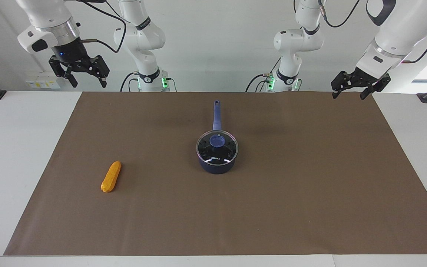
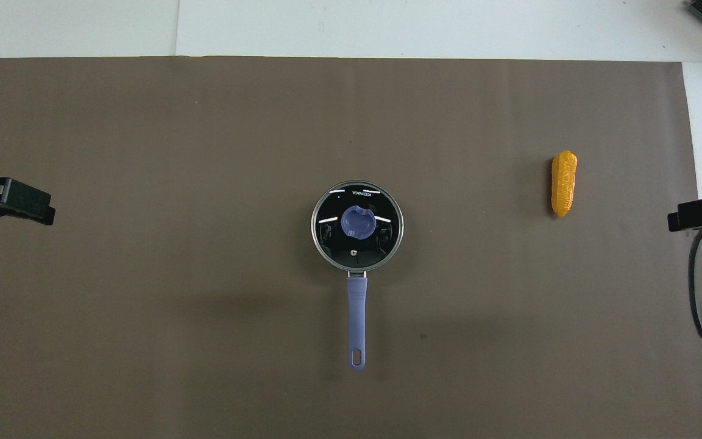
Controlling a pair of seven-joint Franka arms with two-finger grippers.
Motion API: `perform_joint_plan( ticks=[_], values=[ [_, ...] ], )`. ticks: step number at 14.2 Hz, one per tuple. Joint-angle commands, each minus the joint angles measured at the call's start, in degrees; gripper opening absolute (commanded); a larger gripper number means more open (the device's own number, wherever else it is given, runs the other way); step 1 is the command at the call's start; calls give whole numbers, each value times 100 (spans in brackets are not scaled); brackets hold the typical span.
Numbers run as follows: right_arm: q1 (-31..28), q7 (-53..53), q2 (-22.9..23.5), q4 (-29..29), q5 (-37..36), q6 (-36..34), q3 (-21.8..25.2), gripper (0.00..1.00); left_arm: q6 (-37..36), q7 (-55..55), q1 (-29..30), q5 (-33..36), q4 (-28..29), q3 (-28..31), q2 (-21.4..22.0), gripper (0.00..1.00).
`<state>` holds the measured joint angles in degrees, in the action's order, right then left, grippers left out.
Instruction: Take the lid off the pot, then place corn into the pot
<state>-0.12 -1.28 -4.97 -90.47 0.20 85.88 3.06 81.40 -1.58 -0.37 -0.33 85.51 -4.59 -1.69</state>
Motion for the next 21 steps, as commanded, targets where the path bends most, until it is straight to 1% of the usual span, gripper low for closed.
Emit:
perform_joint_plan(
  ticks=[1, 3, 7, 9, 10, 13, 16, 17, 18, 21],
  values=[
    [-67, -180, -109, -76, -55, -36, -43, 100, 287, 210, -288, -46, 307, 46, 152, 100],
    [-67, -180, -109, -76, -55, -36, -43, 100, 577, 386, -533, -46, 579, 46, 169, 100],
    [-67, -180, -109, -76, -55, -36, -43, 100, 981, 474, -911, -46, 905, 46, 178, 100],
    [-67, -180, -109, -85, -55, -45, -43, 100, 1228, 719, -1088, -46, 1011, 37, 143, 100],
    [-67, -180, -109, -85, -55, -45, -43, 100, 1316, 877, -1271, -46, 1020, 46, 82, 100],
    [-67, -162, -100, -67, -55, -45, -43, 100, 1492, 1098, -1553, -46, 1046, 37, -59, 100],
    [-67, -162, -91, -41, -55, -63, -43, 100, 1755, 1616, -1913, -46, 1125, 37, -182, 100],
    [-67, -179, -135, -67, -90, -219, -34, 100, 1834, 1739, -2028, -46, 1134, 37, -261, 100],
    [-75, -180, -161, -85, -90, -212, -25, 100, 1922, 1897, -2124, -46, 1134, 37, -287, 100],
    [-84, -153, -153, -330, -108, 173, -16, 100, 2335, 2538, -2458, -46, 1125, 46, -463, 100]
  ],
)
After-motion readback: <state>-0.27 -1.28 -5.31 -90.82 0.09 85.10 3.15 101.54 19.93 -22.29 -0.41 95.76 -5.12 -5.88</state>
